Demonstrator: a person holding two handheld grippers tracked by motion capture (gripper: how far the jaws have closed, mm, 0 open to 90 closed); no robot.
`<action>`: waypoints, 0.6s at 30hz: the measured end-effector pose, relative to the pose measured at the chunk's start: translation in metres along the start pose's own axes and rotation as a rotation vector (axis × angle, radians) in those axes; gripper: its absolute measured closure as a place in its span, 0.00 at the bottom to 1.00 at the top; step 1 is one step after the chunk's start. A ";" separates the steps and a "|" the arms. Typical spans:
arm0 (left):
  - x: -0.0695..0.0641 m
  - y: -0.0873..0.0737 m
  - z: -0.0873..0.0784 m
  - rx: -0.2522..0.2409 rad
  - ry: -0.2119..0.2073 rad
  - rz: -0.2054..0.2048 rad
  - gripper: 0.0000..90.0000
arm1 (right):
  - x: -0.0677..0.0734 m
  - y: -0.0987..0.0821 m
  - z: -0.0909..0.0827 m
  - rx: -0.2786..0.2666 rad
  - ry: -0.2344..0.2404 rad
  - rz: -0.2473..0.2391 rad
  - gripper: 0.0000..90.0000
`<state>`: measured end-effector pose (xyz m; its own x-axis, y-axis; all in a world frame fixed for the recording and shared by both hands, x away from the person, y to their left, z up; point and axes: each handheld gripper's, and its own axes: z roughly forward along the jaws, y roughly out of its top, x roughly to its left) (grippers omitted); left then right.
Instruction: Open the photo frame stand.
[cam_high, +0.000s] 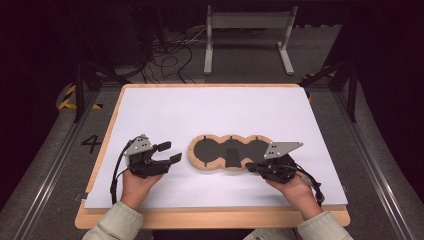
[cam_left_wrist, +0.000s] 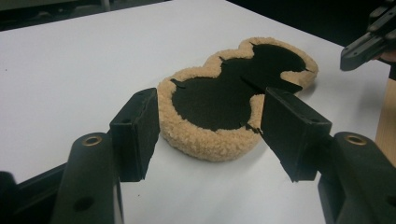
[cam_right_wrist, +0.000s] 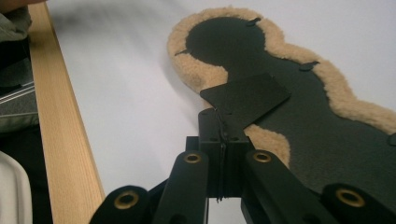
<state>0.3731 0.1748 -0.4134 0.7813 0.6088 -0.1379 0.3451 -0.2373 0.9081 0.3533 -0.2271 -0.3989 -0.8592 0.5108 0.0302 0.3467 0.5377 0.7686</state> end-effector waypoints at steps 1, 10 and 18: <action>0.000 0.000 0.000 -0.001 -0.002 0.000 0.42 | 0.000 -0.001 0.003 0.012 0.005 0.000 1.00; -0.001 0.000 0.001 0.013 0.021 -0.006 0.42 | 0.000 -0.004 0.023 0.107 -0.016 0.006 1.00; 0.004 -0.002 0.004 0.065 0.084 -0.036 0.43 | -0.006 -0.009 0.034 0.164 -0.035 0.048 1.00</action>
<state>0.3782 0.1743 -0.4172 0.7227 0.6781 -0.1339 0.4070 -0.2609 0.8754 0.3678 -0.2119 -0.4281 -0.8277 0.5598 0.0402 0.4462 0.6130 0.6521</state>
